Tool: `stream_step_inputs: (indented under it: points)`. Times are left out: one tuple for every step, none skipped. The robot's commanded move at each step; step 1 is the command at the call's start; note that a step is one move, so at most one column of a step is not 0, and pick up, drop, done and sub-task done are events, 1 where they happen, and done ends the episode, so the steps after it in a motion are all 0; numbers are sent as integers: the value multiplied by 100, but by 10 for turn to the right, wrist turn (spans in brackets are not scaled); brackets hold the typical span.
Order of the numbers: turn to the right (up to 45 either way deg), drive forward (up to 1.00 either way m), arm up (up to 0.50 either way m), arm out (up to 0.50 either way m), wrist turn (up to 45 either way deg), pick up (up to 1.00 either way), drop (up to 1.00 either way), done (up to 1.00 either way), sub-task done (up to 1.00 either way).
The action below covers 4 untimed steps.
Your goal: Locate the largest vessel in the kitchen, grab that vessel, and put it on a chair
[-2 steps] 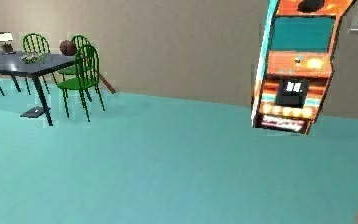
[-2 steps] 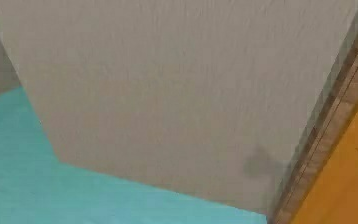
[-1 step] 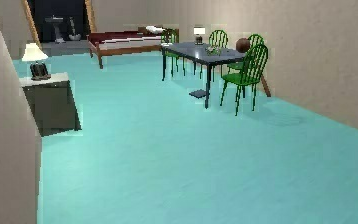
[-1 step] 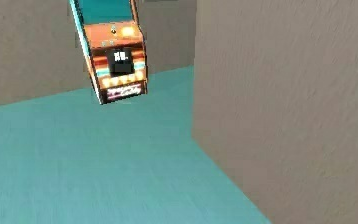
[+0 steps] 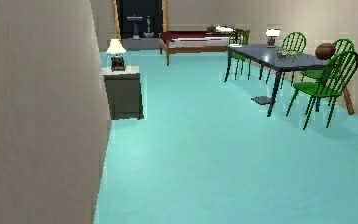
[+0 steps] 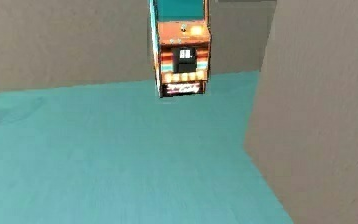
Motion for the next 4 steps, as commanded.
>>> stream_step_inputs:
  points:
    - [0, 100, 0, 0, 0, 0, 0, 0, 0]
    - [-30, 0, 0, 0, 0, 0, 0, 0, 0]
    - [0, 100, 0, 0, 0, 0, 0, 0, 0]
    - [0, 55, 0, 0, 0, 0, 0, 0, 0]
